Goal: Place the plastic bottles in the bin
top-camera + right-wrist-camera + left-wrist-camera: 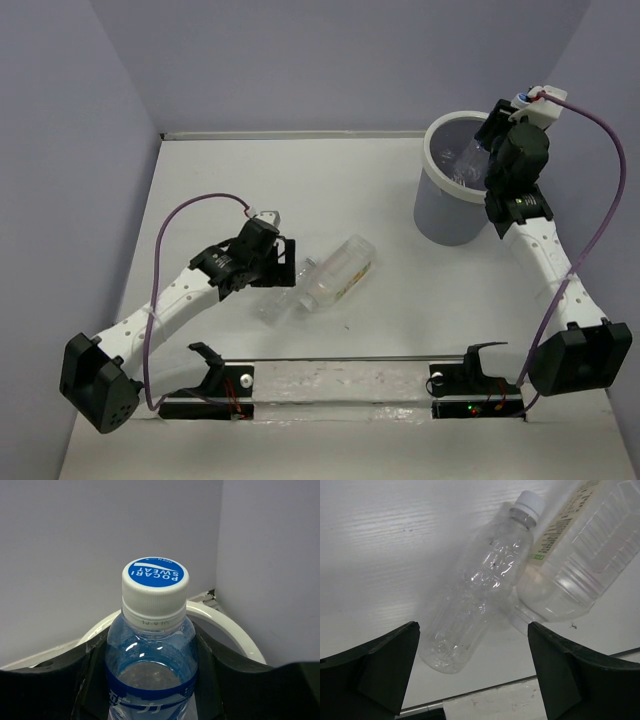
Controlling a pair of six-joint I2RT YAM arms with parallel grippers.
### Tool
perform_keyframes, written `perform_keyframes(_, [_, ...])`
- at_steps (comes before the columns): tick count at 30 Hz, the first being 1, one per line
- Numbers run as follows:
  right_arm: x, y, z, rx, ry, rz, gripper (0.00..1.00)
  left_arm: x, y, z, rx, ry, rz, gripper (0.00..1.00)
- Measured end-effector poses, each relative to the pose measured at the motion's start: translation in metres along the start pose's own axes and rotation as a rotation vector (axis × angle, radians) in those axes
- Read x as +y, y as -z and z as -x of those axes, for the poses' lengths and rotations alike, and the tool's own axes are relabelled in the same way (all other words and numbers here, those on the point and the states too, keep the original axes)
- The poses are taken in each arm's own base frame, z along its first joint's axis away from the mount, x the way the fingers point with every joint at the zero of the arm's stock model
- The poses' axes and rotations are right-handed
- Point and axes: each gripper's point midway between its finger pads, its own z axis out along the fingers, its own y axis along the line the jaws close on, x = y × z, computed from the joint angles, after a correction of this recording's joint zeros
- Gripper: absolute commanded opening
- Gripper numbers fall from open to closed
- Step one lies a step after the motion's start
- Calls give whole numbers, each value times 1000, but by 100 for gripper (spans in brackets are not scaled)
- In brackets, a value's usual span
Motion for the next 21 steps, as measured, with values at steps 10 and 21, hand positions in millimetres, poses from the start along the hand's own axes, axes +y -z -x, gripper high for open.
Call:
perform_keyframes(10, [6, -2, -52, 136, 49, 43, 99, 17, -18, -34, 176, -65, 89, 99])
perform_keyframes(21, [20, 56, 16, 38, -114, 216, 96, 20, -34, -54, 299, -124, 98, 99])
